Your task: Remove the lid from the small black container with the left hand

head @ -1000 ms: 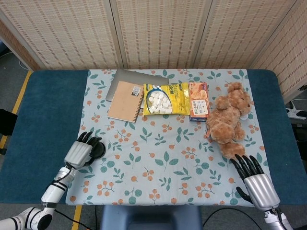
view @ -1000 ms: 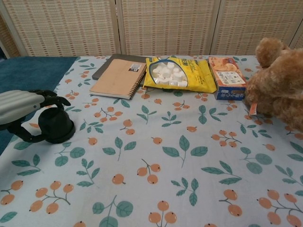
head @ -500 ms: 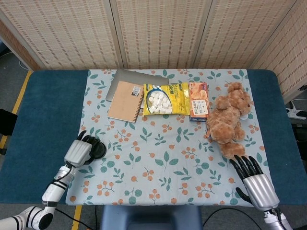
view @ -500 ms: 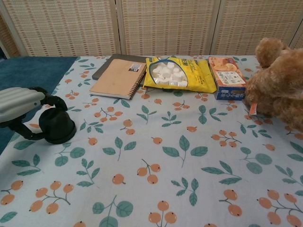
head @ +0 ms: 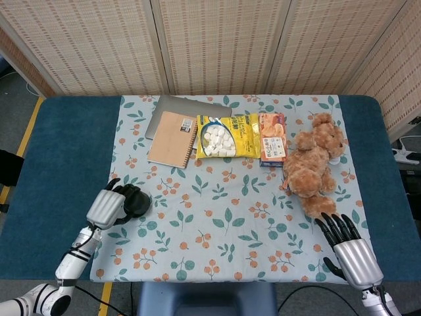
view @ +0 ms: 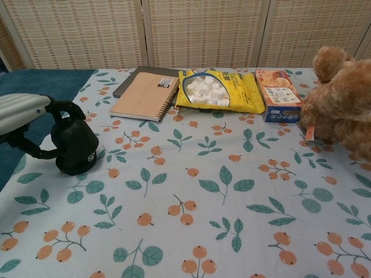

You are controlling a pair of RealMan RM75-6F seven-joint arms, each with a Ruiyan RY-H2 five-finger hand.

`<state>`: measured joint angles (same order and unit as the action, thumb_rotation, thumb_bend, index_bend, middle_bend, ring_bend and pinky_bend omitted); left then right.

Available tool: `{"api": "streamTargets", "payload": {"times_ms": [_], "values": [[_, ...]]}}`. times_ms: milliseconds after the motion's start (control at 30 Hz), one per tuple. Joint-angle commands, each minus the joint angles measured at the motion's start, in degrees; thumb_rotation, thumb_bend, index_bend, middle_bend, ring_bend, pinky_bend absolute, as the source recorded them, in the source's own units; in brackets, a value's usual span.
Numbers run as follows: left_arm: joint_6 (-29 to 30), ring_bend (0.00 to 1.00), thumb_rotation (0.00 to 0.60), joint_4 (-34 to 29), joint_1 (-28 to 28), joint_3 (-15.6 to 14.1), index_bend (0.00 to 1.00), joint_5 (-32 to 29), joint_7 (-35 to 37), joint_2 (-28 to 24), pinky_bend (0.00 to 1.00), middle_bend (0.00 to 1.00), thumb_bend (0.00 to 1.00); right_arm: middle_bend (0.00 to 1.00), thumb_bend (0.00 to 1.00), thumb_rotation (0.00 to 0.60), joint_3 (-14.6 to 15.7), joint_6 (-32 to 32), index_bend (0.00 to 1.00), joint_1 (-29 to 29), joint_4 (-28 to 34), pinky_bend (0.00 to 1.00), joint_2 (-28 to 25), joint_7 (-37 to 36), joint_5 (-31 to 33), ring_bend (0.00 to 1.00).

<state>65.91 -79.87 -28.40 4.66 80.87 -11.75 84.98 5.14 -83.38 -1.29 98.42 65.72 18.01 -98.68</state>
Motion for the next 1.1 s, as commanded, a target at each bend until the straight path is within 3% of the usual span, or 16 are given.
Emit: {"api": "streamTargets", "payload": {"times_ms": [33, 233, 500, 567, 700, 733, 867, 1100], "values": [[1.93, 0.35, 0.600, -1.04, 0.63, 1.16, 0.52, -0.09, 0.90, -1.97, 0.15, 0.55, 0.46, 0.00, 0.18, 0.600, 0.06, -0.26, 0.00, 0.08, -0.03, 0.00, -0.09, -0.19, -0.21, 0.00], [0.05, 0.33, 0.600, 2.45, 1.43, 2.25, 0.50, -5.12, 0.50, -3.91, 0.14, 0.52, 0.45, 0.00, 0.18, 0.600, 0.41, -0.19, 0.00, 0.05, -0.15, 0.00, -0.08, -0.23, -0.89, 0.00], [-5.00, 0.24, 0.600, 8.19, 1.35, 1.01, 0.41, -7.63, 3.44, -2.47, 0.12, 0.40, 0.44, 0.00, 0.18, 0.600, 0.90, -1.10, 0.00, 0.48, -0.16, 0.00, -0.15, -0.35, -2.13, 0.00], [-5.36, 0.22, 0.600, 8.89, 1.36, 0.79, 0.34, -7.66, 3.63, -2.09, 0.12, 0.36, 0.44, 0.00, 0.18, 0.600, 0.94, -1.30, 0.00, 0.58, -0.21, 0.00, -0.16, -0.42, -2.29, 0.00], [-6.15, 0.12, 0.600, 9.34, 1.26, 0.28, 0.04, -7.96, 2.06, -1.84, 0.11, 0.19, 0.40, 0.00, 0.18, 0.600, 1.00, -1.43, 0.00, 0.65, -0.26, 0.00, -0.18, -0.50, -2.49, 0.00], [-6.55, 0.10, 0.600, 9.17, 1.24, 0.20, 0.02, -8.21, 1.89, -1.91, 0.11, 0.16, 0.39, 0.00, 0.18, 0.600, 1.03, -1.46, 0.00, 0.67, -0.25, 0.00, -0.21, -0.54, -2.55, 0.00], [-8.63, 0.01, 0.600, 7.31, 1.19, -0.04, 0.00, -9.96, 0.87, -2.99, 0.11, 0.01, 0.38, 0.00, 0.18, 0.600, 1.09, -1.90, 0.00, 0.84, -0.30, 0.00, -0.32, -0.80, -2.93, 0.00], [-6.01, 0.00, 0.600, 2.66, 2.13, 0.05, 0.00, -9.27, 0.30, -5.30, 0.10, 0.00, 0.37, 0.00, 0.18, 0.600, 1.46, -2.72, 0.00, 1.17, -0.42, 0.00, -0.57, -1.27, -4.03, 0.00]]}}
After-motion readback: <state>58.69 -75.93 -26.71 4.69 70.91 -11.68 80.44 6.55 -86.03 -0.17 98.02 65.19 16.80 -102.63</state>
